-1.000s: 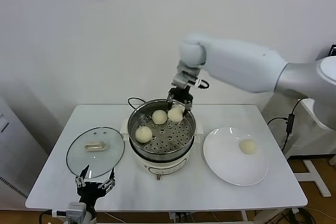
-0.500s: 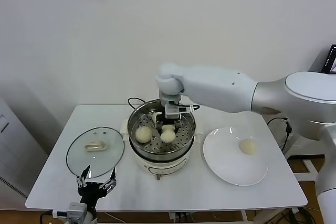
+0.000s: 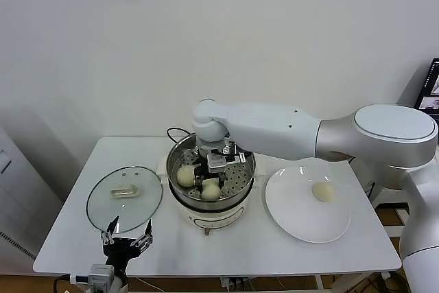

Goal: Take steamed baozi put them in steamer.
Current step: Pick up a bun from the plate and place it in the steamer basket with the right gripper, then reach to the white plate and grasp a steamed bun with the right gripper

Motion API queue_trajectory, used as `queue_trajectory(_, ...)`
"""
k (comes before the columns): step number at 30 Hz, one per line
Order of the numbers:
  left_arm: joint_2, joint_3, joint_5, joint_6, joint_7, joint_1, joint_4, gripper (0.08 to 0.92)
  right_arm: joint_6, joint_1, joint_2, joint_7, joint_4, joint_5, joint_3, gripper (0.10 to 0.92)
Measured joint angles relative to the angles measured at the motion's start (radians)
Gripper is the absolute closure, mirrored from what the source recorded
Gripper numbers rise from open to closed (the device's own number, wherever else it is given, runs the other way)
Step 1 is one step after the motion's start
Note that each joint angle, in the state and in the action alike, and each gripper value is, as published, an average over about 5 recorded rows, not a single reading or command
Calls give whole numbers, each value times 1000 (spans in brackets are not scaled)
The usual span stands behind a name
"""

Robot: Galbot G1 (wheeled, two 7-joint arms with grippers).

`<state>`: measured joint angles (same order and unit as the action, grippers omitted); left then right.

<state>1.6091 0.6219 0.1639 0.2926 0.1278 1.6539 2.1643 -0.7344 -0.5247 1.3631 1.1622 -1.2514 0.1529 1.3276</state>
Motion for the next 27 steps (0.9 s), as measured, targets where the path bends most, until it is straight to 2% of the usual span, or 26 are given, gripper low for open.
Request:
queue_trajectory(3, 0, 0, 0, 0, 0, 0, 0, 177, 5, 0, -2, -2, -7, -2, 6, 471)
queue_trajectory(5, 0, 1, 0, 0, 0, 1, 1, 177, 13, -2, -5, -2, -15, -6, 11, 434)
queue_trajectory(11, 0, 2, -1, 0, 0, 0, 2, 177, 54, -22, -16, 0, -31, -28, 15, 265)
queue_trajectory(14, 0, -1, 1, 0, 0, 3, 4, 177, 86, -35, -24, 11, -42, -47, 8, 215)
queue_trajectory(21, 0, -7, 0, 3, 5, 14, 14, 177, 213, -92, -81, 60, -76, -118, -31, 203)
queue_trajectory(27, 0, -1, -22, 16, 17, 13, 22, 177, 420, -170, -214, 100, -111, -185, -69, 203)
